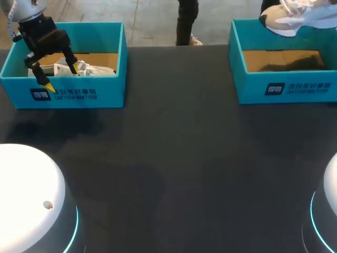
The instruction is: Take the shoe out of the shoebox, open the shoe tongue, remove and reinsert the insole, then place the shoe into the shoebox
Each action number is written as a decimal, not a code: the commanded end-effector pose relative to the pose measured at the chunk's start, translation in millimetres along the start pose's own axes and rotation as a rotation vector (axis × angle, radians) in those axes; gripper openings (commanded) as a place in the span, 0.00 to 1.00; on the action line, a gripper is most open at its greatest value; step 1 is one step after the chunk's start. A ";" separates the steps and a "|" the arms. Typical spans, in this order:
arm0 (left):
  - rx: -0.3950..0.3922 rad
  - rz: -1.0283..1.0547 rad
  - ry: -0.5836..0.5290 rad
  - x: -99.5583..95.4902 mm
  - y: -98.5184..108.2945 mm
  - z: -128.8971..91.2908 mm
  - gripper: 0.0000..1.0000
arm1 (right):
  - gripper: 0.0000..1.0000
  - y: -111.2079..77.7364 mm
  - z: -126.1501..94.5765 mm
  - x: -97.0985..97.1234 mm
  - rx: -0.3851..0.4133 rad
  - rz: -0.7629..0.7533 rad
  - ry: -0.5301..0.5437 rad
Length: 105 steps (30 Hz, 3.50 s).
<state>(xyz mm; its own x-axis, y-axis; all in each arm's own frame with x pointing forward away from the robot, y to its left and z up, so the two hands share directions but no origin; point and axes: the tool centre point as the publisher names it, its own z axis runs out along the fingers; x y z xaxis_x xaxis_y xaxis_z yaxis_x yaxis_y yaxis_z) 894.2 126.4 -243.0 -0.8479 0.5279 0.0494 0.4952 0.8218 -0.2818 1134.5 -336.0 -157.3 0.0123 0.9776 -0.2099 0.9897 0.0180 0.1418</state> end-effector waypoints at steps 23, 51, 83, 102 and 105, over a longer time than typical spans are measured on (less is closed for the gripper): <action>-0.002 0.001 -0.002 1.3 -0.2 0.3 1.00 | 0.00 -52.0 -50.2 84.2 -0.071 -0.035 -0.071; -0.002 0.001 -0.002 1.3 -0.2 0.3 1.00 | 0.00 -151.3 -80.9 160.8 -0.039 -0.094 -0.090; -0.002 0.001 -0.002 1.3 -0.2 0.3 1.00 | 0.00 -226.9 -106.0 284.1 -0.006 -0.181 -0.115; -0.002 0.001 -0.002 1.3 -0.2 0.3 1.00 | 0.00 -290.1 -121.4 338.5 -0.014 -0.139 -0.074; -0.002 0.001 -0.002 1.3 -0.2 0.3 1.00 | 0.00 -297.1 -121.6 343.4 -0.008 -0.125 -0.063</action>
<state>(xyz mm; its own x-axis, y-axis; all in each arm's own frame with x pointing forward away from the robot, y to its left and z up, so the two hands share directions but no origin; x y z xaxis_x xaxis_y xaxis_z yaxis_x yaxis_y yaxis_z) 894.2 126.5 -243.0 -0.8479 0.5278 0.0493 0.4952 0.8218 -0.2818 832.0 19.4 -154.1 -0.1045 0.9509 -0.2914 0.9836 0.1421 0.1110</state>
